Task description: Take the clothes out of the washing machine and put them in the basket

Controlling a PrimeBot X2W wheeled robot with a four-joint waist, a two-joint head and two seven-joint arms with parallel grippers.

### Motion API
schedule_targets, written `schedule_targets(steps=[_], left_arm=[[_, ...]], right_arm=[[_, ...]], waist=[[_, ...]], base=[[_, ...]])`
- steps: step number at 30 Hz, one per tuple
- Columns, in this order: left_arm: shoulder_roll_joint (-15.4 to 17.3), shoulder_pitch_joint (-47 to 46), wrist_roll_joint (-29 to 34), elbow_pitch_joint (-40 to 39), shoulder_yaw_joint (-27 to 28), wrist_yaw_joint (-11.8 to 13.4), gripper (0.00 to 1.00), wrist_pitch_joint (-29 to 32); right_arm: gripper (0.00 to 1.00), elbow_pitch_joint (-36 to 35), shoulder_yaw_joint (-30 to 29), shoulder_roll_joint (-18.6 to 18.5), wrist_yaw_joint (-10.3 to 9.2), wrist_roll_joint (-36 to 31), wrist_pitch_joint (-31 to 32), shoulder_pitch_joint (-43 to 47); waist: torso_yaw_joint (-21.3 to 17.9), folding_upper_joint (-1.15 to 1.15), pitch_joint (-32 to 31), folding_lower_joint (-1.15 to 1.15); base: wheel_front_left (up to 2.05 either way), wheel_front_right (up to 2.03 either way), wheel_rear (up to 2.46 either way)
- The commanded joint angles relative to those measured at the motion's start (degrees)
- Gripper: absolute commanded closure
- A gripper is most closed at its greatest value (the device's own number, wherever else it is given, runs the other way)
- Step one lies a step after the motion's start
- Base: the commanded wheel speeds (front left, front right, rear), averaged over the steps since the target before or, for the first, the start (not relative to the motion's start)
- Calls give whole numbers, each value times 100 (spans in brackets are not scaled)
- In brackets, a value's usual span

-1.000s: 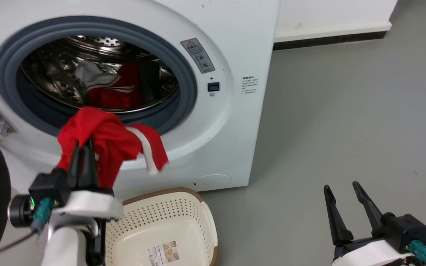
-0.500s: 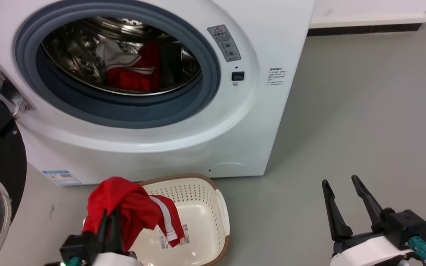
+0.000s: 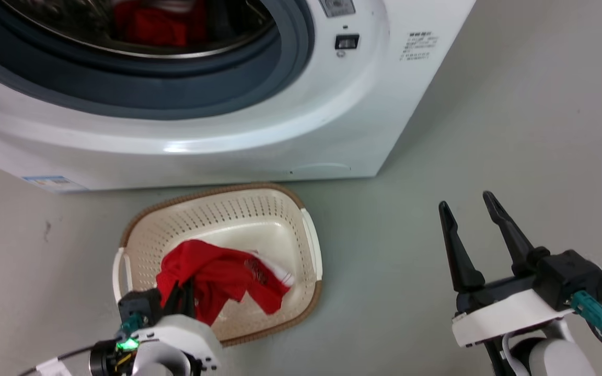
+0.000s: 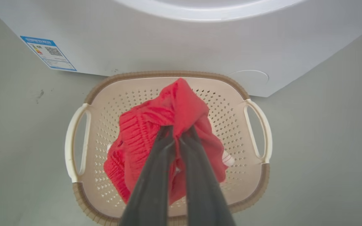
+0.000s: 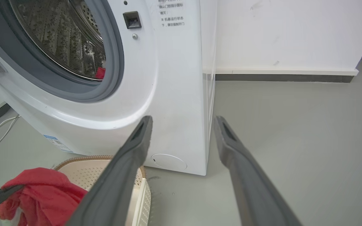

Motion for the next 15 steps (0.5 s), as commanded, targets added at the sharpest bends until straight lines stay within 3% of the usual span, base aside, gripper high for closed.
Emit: schedule_targets(steps=[1,15], left_arm=[[34,-195,-46,148,32,-10,100,-25],[485,-2110,-495,2722,627,-80,100,-48]], right_arm=[[0,4,25,3,-2,3,-34,-151],[0,34,278,4,-2,56,-271,-808]], waist=[[-188,0,502,-1],[-795,0,2093,-1]], base=[[0,0,0],[0,0,0]])
